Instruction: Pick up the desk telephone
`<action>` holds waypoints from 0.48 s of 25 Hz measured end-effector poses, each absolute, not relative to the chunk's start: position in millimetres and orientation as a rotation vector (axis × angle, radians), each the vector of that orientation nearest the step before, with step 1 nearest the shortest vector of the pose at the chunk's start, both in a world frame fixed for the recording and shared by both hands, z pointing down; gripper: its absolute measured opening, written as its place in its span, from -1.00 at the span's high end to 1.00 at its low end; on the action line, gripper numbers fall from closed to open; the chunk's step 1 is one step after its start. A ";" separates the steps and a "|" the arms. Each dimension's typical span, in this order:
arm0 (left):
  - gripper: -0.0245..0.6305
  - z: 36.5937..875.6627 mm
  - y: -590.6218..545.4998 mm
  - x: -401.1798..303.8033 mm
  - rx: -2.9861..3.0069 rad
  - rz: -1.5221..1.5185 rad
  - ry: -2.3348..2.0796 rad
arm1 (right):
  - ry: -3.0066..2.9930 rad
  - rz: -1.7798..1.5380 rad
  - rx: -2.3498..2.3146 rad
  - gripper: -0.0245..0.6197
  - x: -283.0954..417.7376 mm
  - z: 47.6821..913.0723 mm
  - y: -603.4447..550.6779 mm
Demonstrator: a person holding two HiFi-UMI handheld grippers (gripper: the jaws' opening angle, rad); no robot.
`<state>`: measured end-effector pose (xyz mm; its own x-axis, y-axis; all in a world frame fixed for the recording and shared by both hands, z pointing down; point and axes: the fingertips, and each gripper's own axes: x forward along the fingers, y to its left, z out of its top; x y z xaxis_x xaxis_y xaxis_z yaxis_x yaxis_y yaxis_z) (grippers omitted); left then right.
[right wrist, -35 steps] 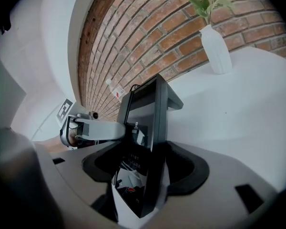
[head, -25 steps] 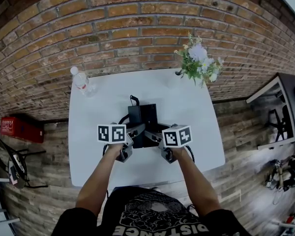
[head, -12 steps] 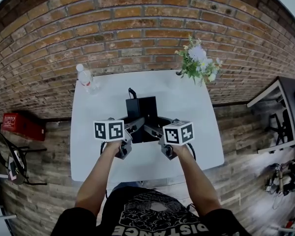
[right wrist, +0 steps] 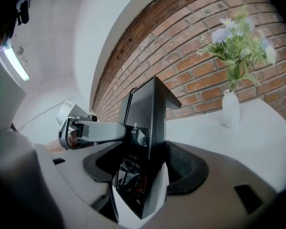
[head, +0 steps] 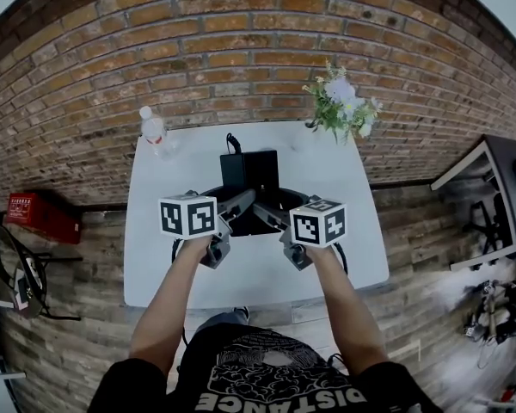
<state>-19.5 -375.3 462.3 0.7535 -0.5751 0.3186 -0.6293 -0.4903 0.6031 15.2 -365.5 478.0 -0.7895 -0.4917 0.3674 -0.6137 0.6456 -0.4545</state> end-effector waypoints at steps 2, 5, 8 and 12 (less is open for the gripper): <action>0.27 451.8 -372.6 -16.4 2.239 0.090 -0.901 | -2.670 0.825 0.915 0.07 18.3 467.9 -362.9; 0.27 435.8 -368.9 -11.6 2.275 0.082 -0.906 | -2.692 0.787 0.933 0.07 23.8 452.3 -358.7; 0.27 420.1 -364.6 -4.8 2.310 0.079 -0.911 | -2.713 0.750 0.954 0.07 31.1 436.5 -354.3; 0.27 400.7 -356.4 6.3 2.356 0.064 -0.904 | -2.742 0.697 0.986 0.07 41.6 417.7 -346.6</action>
<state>6.3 -356.4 400.7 0.7663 -0.5919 0.2499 -0.6211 -0.5830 0.5237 41.6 -346.6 417.7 -0.7740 -0.5654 0.2850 -0.6329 0.6767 -0.3761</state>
